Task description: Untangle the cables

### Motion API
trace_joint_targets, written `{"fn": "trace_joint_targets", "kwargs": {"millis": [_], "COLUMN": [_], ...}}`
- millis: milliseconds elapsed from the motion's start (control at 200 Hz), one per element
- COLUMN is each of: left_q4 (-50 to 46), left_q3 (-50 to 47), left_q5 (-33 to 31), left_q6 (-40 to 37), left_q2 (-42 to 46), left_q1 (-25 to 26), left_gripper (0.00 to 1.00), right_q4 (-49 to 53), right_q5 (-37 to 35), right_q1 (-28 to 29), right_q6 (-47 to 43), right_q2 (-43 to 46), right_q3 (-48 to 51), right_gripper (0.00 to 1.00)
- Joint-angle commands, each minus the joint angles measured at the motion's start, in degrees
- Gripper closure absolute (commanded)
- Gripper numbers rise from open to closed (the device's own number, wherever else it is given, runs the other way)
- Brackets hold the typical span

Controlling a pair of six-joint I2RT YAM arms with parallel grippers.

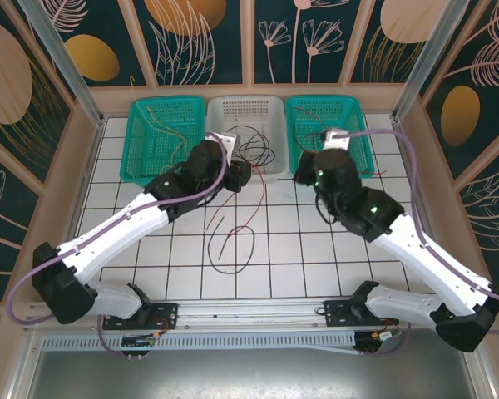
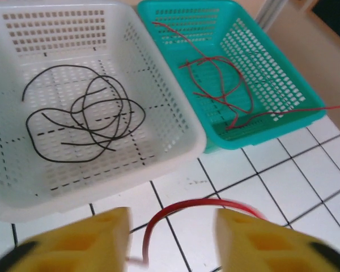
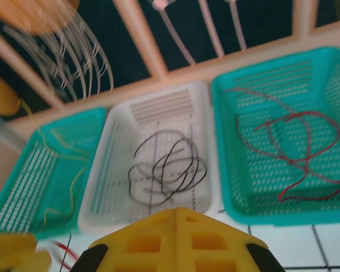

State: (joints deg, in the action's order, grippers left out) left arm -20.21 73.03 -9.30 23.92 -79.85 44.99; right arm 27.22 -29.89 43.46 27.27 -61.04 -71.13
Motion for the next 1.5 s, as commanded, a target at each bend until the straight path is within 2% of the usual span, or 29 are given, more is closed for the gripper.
{"fn": "trace_joint_targets", "kwargs": {"millis": [0, 105, 135, 325, 511, 556, 706, 831, 916, 986, 1036, 1146, 1216, 1306, 1366, 1492], "left_q4": [-1.8, -0.7, -0.2, -0.4, -2.4, -2.6, -3.3, -3.2, -1.9, -0.2, 1.4, 6.6, 10.5, 13.6, 13.2, 12.2], "left_q3": [3.2, 1.3, -0.1, -6.7, -14.2, -16.3, -21.7, -23.2, -24.3, -25.0, -25.3, -26.1, -26.5, -27.7, -28.1, -27.9], "left_q5": [-5.5, -9.2, -10.1, -13.0, -10.8, -10.3, -9.4, -8.3, -7.5, -7.8, -7.2, 1.1, 6.3, 11.3, 10.7, 3.6], "left_q6": [-1.0, 0.5, 1.0, 3.8, 8.3, 9.4, 12.0, 12.5, 13.3, 14.2, 15.8, 20.6, 22.5, 24.6, 25.2, 25.5], "left_q2": [0.0, 1.9, 2.8, 7.7, 8.6, 8.4, 6.7, 5.6, 4.4, 2.5, 0.5, -3.4, -5.0, -6.7, -7.3, -6.8], "left_q1": [-0.3, -0.3, -0.3, -0.3, -0.3, -0.3, -0.3, -0.3, -0.4, -0.7, -1.9, -6.5, -6.7, -6.6, -6.7, -7.2], "left_gripper": [0.42, 0.31, 0.30, 0.21, 0.23, 0.23, 0.26, 0.27, 0.26, 0.26, 0.30, 0.47, 0.50, 0.51, 0.51, 0.46], "right_q4": [5.2, 5.9, 5.8, 5.4, 4.4, 4.3, 2.5, 2.8, 1.4, 0.8, 0.2, -1.2, -1.4, -1.2, -0.5, 0.3], "right_q5": [0.6, 4.8, 6.3, 18.6, 28.6, 28.8, 36.2, 38.7, 37.3, 35.2, 33.9, 31.7, 29.6, 27.2, 25.7, 24.3], "right_q1": [-5.1, -11.1, -11.8, -26.0, -36.1, -37.6, -40.9, -40.4, -37.0, -33.3, -30.4, -23.3, -18.1, -13.0, -10.4, -6.9], "right_q6": [-1.9, -1.8, -1.9, -2.0, -1.9, -1.6, -1.1, -1.3, -2.0, -2.5, -2.4, -1.3, 0.3, 2.8, 4.7, 7.2], "right_q2": [-1.8, -3.9, -4.6, -10.3, -17.9, -19.6, -25.3, -28.9, -27.6, -25.2, -22.8, -16.5, -12.2, -6.9, -4.5, -1.4], "right_q3": [-4.0, -5.8, -6.1, -7.9, -10.5, -11.0, -12.2, -14.3, -12.7, -10.2, -7.8, -1.0, 4.1, 10.4, 13.9, 18.3], "right_gripper": [1.00, 1.00, 1.00, 1.00, 1.00, 1.00, 1.00, 1.00, 1.00, 0.93, 0.88, 0.75, 0.66, 0.63, 0.62, 0.61]}}
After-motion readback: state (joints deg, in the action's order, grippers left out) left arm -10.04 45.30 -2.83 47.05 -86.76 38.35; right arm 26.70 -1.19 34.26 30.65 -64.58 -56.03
